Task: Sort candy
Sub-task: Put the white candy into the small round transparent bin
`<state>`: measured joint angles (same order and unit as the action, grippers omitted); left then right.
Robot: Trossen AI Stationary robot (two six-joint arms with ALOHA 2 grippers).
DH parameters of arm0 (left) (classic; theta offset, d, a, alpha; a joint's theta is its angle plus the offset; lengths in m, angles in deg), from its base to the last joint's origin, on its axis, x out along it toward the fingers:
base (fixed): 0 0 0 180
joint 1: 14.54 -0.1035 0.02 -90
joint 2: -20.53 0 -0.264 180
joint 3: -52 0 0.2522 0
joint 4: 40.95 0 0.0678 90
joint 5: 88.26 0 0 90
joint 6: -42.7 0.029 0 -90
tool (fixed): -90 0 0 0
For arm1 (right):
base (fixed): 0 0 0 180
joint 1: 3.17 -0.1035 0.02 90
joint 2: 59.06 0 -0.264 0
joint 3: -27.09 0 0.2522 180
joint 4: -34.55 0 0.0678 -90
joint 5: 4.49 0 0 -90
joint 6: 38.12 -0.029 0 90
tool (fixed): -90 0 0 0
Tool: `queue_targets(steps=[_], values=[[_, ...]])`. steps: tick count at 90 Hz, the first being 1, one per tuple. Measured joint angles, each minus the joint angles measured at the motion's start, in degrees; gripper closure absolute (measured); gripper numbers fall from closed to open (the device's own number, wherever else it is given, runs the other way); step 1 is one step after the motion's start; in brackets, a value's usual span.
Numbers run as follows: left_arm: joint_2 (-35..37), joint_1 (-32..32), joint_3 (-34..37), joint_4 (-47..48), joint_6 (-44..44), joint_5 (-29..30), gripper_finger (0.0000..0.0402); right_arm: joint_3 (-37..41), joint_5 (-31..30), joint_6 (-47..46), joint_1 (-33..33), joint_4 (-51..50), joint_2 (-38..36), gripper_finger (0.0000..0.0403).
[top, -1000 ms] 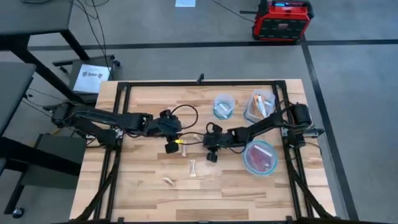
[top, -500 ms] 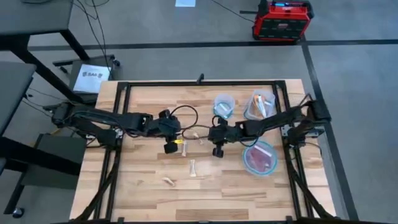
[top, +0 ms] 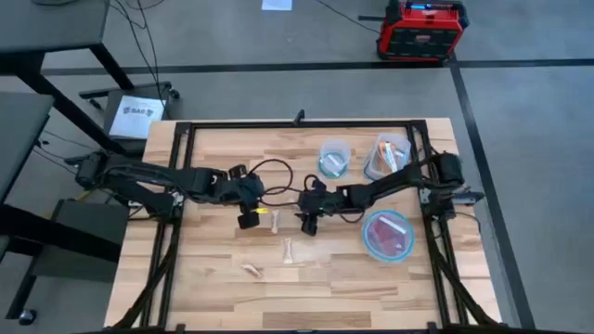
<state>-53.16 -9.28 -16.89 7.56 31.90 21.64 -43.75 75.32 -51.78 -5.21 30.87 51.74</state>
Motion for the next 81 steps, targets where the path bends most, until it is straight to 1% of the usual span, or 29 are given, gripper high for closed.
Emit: queue_targets(steps=[4, 9, 13, 17, 21, 24, 33, 37, 46, 50, 59, 67, 72, 81], values=[[0.05, 0.02, 0.01, 0.17, -0.02, 0.00, 0.0309, -0.16, -0.08, 0.01, 0.00, -0.66, 1.13, 0.0161], [0.02, 0.01, 0.01, 0.66, -0.03, 0.00, 0.0309, -0.81, -0.76, -0.02, 0.07, -0.45, 2.28, 0.0154], [0.00, 0.02, 0.00, 0.68, -0.01, 0.00, 0.0309, -1.34, -0.98, -0.25, 0.18, -0.97, 2.95, 0.0157], [0.00, 0.01, 0.00, 0.58, 0.03, -0.01, 0.0309, -1.96, -1.04, -0.36, 0.24, -1.34, 3.43, 0.0170], [0.00, 0.02, 0.00, 0.73, 0.06, -0.02, 0.0309, -2.40, -1.03, -0.38, 0.22, -2.17, 3.62, 0.0199], [0.00, 0.01, 0.00, 0.72, 0.09, 0.00, 0.0309, -2.65, -1.08, -0.29, 0.20, -2.81, 3.62, 0.0230], [0.00, 0.02, 0.00, 0.96, 0.27, -0.02, 0.0309, -2.78, -1.01, 1.25, 0.24, -3.52, 3.65, 0.0347], [0.00, 0.02, 0.00, 0.98, 0.43, -0.02, 0.0309, -2.78, -0.96, 2.80, 0.23, -4.29, 2.94, 0.0372], [0.00, 0.02, 0.00, 1.03, 0.45, -0.02, 0.0309, -2.53, -1.23, 3.56, 0.29, -7.84, 0.47, 0.0376], [-0.02, 0.00, 0.00, 1.09, 0.45, -0.02, 0.0309, -2.38, -1.56, 4.36, 0.41, -10.86, -1.95, 0.0376], [-0.02, 0.02, 0.00, 0.87, 0.45, -0.04, 0.0309, -2.67, -3.12, 7.15, 1.29, -17.09, -10.15, 0.0394], [-0.02, 0.02, 0.00, 0.41, 0.48, -0.04, 0.0309, -2.64, -7.43, 9.17, 2.92, -23.87, -17.68, 0.0401], [-0.02, 0.02, 0.00, 0.22, 0.48, -0.04, 0.0309, -2.52, -9.45, 10.53, 4.45, -27.20, -21.83, 0.0403], [-0.02, 0.02, 0.00, 0.23, 0.44, -0.04, 0.0309, -2.61, -10.43, 12.04, 8.65, -31.27, -29.16, 0.0402]])
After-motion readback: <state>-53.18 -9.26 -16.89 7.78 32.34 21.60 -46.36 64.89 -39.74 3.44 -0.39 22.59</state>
